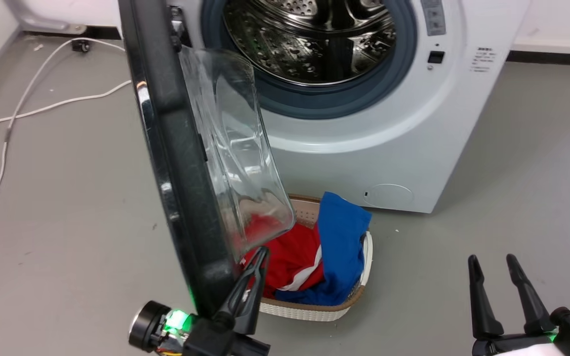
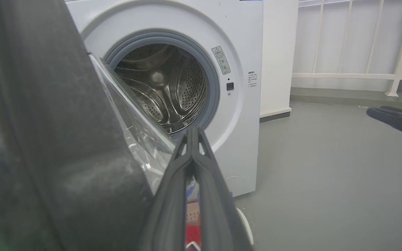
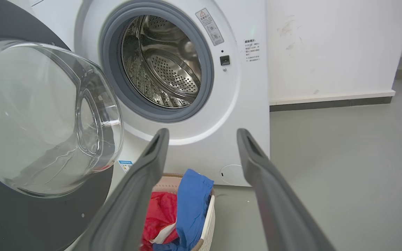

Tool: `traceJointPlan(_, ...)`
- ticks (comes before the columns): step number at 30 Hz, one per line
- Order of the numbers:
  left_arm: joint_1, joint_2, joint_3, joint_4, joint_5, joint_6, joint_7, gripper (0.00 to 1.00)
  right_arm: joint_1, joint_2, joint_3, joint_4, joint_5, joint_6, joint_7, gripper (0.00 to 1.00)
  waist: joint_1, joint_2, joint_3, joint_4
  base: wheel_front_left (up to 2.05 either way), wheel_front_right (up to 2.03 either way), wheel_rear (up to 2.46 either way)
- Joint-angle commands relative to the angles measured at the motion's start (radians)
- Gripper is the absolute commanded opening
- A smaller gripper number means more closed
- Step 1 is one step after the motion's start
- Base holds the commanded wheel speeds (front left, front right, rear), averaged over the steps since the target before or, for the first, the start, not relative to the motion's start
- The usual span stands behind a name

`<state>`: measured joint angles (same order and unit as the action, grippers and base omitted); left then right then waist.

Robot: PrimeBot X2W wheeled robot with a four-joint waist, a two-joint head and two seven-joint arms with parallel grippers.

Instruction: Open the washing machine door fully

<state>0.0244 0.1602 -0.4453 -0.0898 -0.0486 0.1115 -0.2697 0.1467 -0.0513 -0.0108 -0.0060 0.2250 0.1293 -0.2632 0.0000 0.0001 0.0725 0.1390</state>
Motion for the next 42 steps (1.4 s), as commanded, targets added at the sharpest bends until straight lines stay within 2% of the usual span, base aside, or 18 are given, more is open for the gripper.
traceJointPlan(1,-0.012,0.013,0.048,0.019,-0.011,0.023,0.01,0.0,0.006,0.002,0.002,0.0,0.006,0.002,-0.002,1.0,0.0,-0.0001,0.0,0.006,0.0,0.0,0.0)
traceJointPlan(6,0.027,0.031,0.116,0.007,-0.023,0.056,0.012,0.0,0.013,0.002,-0.003,0.002,0.008,0.001,-0.002,1.0,0.0,-0.0001,-0.004,0.027,0.0,0.0,0.0)
traceJointPlan(19,0.089,0.048,0.242,-0.027,-0.034,0.084,0.006,0.0,0.012,0.002,-0.012,0.005,0.004,0.001,-0.002,1.0,0.0,-0.0001,0.005,0.085,0.0,0.0,0.0)
traceJointPlan(34,0.096,0.08,0.427,0.001,-0.051,0.089,0.007,0.0,-0.005,0.002,-0.012,0.0,-0.003,0.001,-0.002,1.0,0.0,-0.0001,0.024,0.098,0.0,0.0,0.0)
traceJointPlan(42,0.048,0.105,0.536,0.046,-0.08,0.072,0.006,0.0,-0.022,0.002,-0.015,-0.005,-0.013,0.001,-0.002,1.0,0.0,-0.0001,0.052,0.091,0.0,0.0,0.0)
